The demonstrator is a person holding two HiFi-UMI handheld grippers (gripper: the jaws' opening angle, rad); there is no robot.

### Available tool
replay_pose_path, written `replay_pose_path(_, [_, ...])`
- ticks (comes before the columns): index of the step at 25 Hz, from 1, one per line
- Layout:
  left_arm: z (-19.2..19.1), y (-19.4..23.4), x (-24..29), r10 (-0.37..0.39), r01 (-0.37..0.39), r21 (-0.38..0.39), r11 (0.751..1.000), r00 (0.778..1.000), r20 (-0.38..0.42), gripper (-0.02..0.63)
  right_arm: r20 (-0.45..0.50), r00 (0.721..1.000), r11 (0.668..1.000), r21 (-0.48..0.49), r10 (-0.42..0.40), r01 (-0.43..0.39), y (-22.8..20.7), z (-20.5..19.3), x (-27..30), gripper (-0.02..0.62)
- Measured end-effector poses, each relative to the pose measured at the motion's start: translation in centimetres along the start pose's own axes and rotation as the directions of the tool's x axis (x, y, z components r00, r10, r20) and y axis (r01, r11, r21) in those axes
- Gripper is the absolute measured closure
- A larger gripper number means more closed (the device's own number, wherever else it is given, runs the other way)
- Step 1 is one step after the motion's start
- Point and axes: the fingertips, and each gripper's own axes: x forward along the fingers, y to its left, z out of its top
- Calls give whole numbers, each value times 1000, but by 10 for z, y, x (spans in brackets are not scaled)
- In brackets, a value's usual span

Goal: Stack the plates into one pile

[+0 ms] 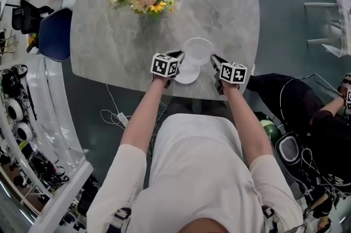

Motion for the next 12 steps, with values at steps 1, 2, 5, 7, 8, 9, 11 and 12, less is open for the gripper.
replay_pose_path(1, [-3,-3,-7,3,-3,-7,1000,1000,2,561,-9,1000,1000,-7,5,-5,7,-3,-4,541])
replay_pose_path(2, [-7,-5,-13,6,-6,-12,1000,1000,4,561,-18,1000,1000,-12,13,-13,13,-6,-8,541])
replay_pose_path(5, [-22,-6,-20,15,-15,-23,1000,1000,3,563,-48,998,999,-28,28,-30,21,-21,-8,541])
replay_pose_path(7, [-33,-3,-22,20,-20,-31,999,1000,0,563,-70,997,999,-45,27,-30,22,-30,-4,541])
replay_pose_path(8, [-38,-2,-24,22,-22,-37,999,1000,-1,563,-81,996,998,-52,26,-30,24,-35,-3,541])
replay_pose_path(9, [-43,0,-25,24,-24,-43,999,1000,-3,563,-94,995,998,-59,23,-28,25,-39,-1,541])
replay_pose_path(11, [-53,2,-29,29,-29,-56,998,1000,-7,565,-119,993,997,-75,16,-25,28,-48,1,541])
replay_pose_path(12, [-58,4,-30,31,-31,-64,997,999,-10,565,-130,991,996,-80,14,-24,29,-53,3,541])
